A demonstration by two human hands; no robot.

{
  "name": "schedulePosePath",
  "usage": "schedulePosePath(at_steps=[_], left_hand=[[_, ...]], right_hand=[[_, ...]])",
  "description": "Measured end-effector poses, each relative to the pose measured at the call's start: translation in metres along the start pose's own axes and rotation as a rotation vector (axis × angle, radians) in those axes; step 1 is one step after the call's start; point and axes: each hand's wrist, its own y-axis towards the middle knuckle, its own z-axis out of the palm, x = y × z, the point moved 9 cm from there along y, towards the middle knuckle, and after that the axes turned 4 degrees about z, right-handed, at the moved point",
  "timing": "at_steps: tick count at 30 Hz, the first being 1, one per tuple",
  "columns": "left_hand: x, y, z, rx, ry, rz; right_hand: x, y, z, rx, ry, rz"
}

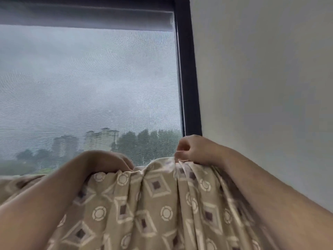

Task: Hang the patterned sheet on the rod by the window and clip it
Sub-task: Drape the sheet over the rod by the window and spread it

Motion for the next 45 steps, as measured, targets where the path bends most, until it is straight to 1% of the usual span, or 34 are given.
schedulePosePath(at_steps=[1, 2, 3, 4, 5, 6, 7, 8, 9, 10, 12, 13, 14, 16, 18, 19, 21, 22, 23, 24, 27, 29, 30, 32, 34, 37, 40, 42, 44, 45], left_hand=[[0.001, -0.001, 0.0, 0.0, 0.013, -0.008], [0.002, -0.001, -0.001, -0.012, 0.032, -0.007], [0.001, -0.002, -0.002, -0.037, 0.078, 0.005], [-0.003, -0.003, -0.007, -0.097, 0.15, 0.039], [-0.011, -0.005, -0.015, -0.191, 0.228, 0.096], [-0.026, -0.007, -0.021, -0.311, 0.265, 0.192], [-0.046, -0.014, -0.024, -0.433, 0.257, 0.309], [-0.066, -0.019, -0.021, -0.514, 0.218, 0.408], [-0.084, -0.02, -0.01, -0.52, 0.211, 0.46], [-0.097, -0.015, 0.007, -0.468, 0.267, 0.462], [-0.105, 0.001, 0.044, -0.356, 0.463, 0.365], [-0.101, 0.009, 0.053, -0.342, 0.528, 0.325], [-0.098, 0.014, 0.058, -0.359, 0.565, 0.307], [-0.089, 0.022, 0.052, -0.416, 0.576, 0.282], [-0.078, 0.028, 0.046, -0.423, 0.536, 0.25], [-0.074, 0.032, 0.044, -0.408, 0.509, 0.244], [-0.068, 0.039, 0.042, -0.355, 0.477, 0.243], [-0.068, 0.042, 0.041, -0.337, 0.48, 0.236], [-0.068, 0.046, 0.038, -0.331, 0.499, 0.218], [-0.072, 0.049, 0.036, -0.337, 0.518, 0.198], [-0.087, 0.064, 0.04, -0.372, 0.556, 0.188], [-0.094, 0.072, 0.046, -0.439, 0.623, 0.212], [-0.095, 0.074, 0.047, -0.476, 0.659, 0.223], [-0.092, 0.077, 0.046, -0.505, 0.679, 0.215], [-0.084, 0.078, 0.041, -0.484, 0.64, 0.176], [-0.074, 0.079, 0.037, -0.444, 0.598, 0.173], [-0.067, 0.076, 0.035, -0.403, 0.531, 0.158], [-0.062, 0.075, 0.034, -0.369, 0.488, 0.155], [-0.06, 0.076, 0.035, -0.353, 0.477, 0.158], [-0.06, 0.077, 0.036, -0.35, 0.478, 0.156]], right_hand=[[0.007, -0.012, 0.0, 0.022, 0.083, -0.026], [0.015, -0.024, 0.007, 0.097, 0.137, -0.047], [0.024, -0.035, 0.016, 0.169, 0.113, -0.074], [0.028, -0.039, 0.023, 0.189, 0.039, -0.105], [0.028, -0.04, 0.026, 0.171, -0.012, -0.119], [0.027, -0.039, 0.027, 0.148, -0.023, -0.125], [0.024, -0.038, 0.026, 0.137, -0.005, -0.12], [0.023, -0.036, 0.026, 0.136, 0.029, -0.113], [0.022, -0.035, 0.026, 0.14, 0.058, -0.106], [0.021, -0.034, 0.026, 0.143, 0.08, -0.094], [0.021, -0.035, 0.02, 0.102, 0.132, -0.063], [0.019, -0.039, 0.012, 0.041, 0.173, -0.048], [0.01, -0.043, 0.002, -0.045, 0.222, -0.023], [-0.024, -0.066, -0.018, -0.284, 0.254, 0.056], [-0.067, -0.101, -0.03, -0.521, 0.127, 0.18], [-0.086, -0.12, -0.029, -0.58, 0.03, 0.261], [-0.122, -0.148, -0.014, -0.552, -0.086, 0.496], [-0.139, -0.158, -0.003, -0.519, -0.067, 0.601], [-0.147, -0.165, 0.007, -0.51, -0.007, 0.652], [-0.153, -0.169, 0.014, -0.526, 0.087, 0.669], [-0.165, -0.176, 0.025, -0.655, 0.44, 0.704], [-0.175, -0.176, 0.037, -0.659, 0.61, 0.756], [-0.176, -0.175, 0.043, -0.633, 0.632, 0.757], [-0.174, -0.17, 0.049, -0.575, 0.626, 0.722], [-0.175, -0.167, 0.038, -0.597, 0.568, 0.677], [-0.2, -0.167, -0.006, -0.816, 0.502, 0.659], [-0.239, -0.178, -0.048, -1.012, 0.556, 0.761], [-0.268, -0.199, -0.067, -1.102, 0.57, 0.857], [-0.295, -0.223, -0.07, -1.08, 0.458, 1.015], [-0.307, -0.231, -0.064, -1.009, 0.391, 1.089]])
